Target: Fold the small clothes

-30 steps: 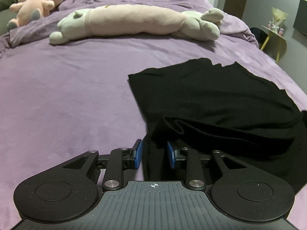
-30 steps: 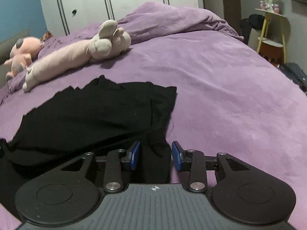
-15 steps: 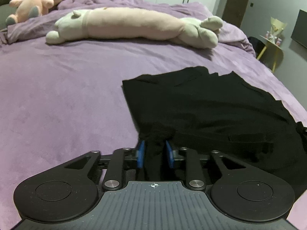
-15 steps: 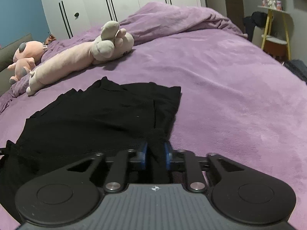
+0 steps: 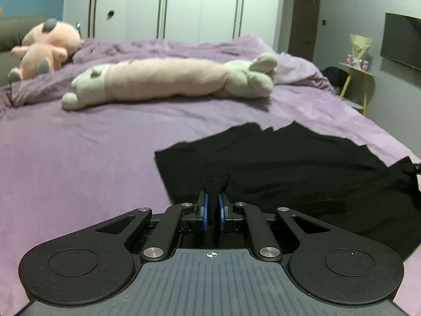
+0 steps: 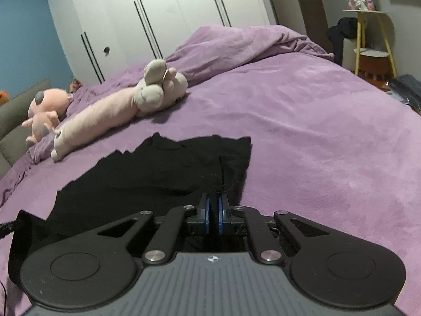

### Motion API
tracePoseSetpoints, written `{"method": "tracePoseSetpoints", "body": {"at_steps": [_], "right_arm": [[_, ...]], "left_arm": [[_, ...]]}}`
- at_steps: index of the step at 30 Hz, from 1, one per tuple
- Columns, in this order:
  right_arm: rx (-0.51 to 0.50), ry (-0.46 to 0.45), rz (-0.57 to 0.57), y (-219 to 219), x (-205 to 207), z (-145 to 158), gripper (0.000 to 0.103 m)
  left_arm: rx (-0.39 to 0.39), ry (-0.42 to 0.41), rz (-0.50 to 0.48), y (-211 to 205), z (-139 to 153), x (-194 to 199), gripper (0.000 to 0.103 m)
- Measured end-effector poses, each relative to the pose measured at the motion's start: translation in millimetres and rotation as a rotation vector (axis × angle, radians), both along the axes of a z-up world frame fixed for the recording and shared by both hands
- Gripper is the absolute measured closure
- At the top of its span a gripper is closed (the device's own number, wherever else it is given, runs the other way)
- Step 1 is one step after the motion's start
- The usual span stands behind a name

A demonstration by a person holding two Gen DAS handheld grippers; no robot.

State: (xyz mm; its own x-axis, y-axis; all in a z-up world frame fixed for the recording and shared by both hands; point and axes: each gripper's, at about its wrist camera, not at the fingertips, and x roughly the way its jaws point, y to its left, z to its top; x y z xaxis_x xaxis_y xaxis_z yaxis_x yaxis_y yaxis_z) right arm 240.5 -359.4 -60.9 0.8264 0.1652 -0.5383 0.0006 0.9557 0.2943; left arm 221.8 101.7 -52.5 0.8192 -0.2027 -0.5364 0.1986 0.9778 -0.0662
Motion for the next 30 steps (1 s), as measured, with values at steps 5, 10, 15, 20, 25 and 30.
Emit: {"method": "tracePoseSetpoints", "body": {"at_steps": [5, 10, 15, 20, 25, 30], "right_arm": [[0.061, -0.055, 0.023, 2, -4, 21, 0.099], [0.104, -0.104, 0.001, 1, 15, 40, 0.099], [0.032, -0.134, -0.02, 9, 61, 53, 0.099], [-0.025, -0.113, -0.101, 15, 127, 54, 0.099], [-0.098, -0.056, -0.15, 28, 174, 35, 0.099], [-0.165, -0.024, -0.174, 40, 197, 9, 0.098]], "left_arm": [[-0.052, -0.036, 0.0, 4, 19, -1, 0.094], [-0.188, -0.043, 0.097, 30, 40, 33, 0.095], [-0.181, -0.064, 0.158, 36, 54, 84, 0.095], [-0.134, -0.046, 0.241, 29, 48, 148, 0.095], [-0.062, -0.001, 0.313, 16, 23, 193, 0.095], [0.009, 0.078, 0.358, 3, -10, 213, 0.087]]}}
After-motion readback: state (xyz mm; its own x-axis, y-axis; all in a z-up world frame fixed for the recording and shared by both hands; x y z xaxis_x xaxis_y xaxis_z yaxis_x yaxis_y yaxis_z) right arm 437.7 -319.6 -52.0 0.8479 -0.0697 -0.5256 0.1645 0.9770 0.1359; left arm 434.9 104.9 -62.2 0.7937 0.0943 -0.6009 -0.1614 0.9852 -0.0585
